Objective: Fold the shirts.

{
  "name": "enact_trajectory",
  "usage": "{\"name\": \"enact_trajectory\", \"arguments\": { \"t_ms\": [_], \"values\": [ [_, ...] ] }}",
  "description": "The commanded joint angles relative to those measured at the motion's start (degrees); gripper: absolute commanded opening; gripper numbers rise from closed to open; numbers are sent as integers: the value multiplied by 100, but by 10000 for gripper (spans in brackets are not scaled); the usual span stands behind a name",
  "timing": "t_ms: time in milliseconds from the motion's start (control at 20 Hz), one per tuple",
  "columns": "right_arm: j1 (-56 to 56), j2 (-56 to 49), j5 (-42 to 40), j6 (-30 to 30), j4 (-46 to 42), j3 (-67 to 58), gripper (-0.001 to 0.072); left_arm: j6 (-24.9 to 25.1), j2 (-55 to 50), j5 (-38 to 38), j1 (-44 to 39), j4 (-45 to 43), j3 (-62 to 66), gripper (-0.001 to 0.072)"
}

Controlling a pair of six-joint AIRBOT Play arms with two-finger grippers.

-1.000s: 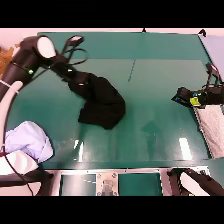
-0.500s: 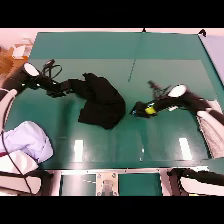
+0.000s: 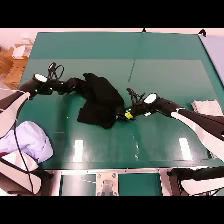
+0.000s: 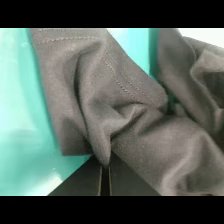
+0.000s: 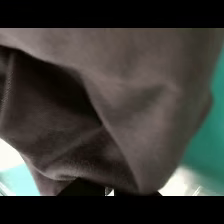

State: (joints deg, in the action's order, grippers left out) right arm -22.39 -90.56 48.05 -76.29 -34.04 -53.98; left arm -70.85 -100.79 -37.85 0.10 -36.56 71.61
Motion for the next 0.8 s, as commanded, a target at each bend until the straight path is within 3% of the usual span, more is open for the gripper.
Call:
{"name": "enact_trajectory", "arguments": {
  "t_ms": [0,250,500,750],
  "values": [
    [282,22,649,356,184,-286,15,210,127,-175,157,101,109,20],
    [1921,1432,2015,511,243,-1051,15,225,1788,-1147,918,-1147,605,20],
    [3595,3628,2041,741,251,-2227,15,1010,4238,-1445,1178,-1384,994,20],
    [4107,5086,2087,754,-20,-2406,15,949,5799,-1738,1178,-1397,1003,21]
  ]
}}
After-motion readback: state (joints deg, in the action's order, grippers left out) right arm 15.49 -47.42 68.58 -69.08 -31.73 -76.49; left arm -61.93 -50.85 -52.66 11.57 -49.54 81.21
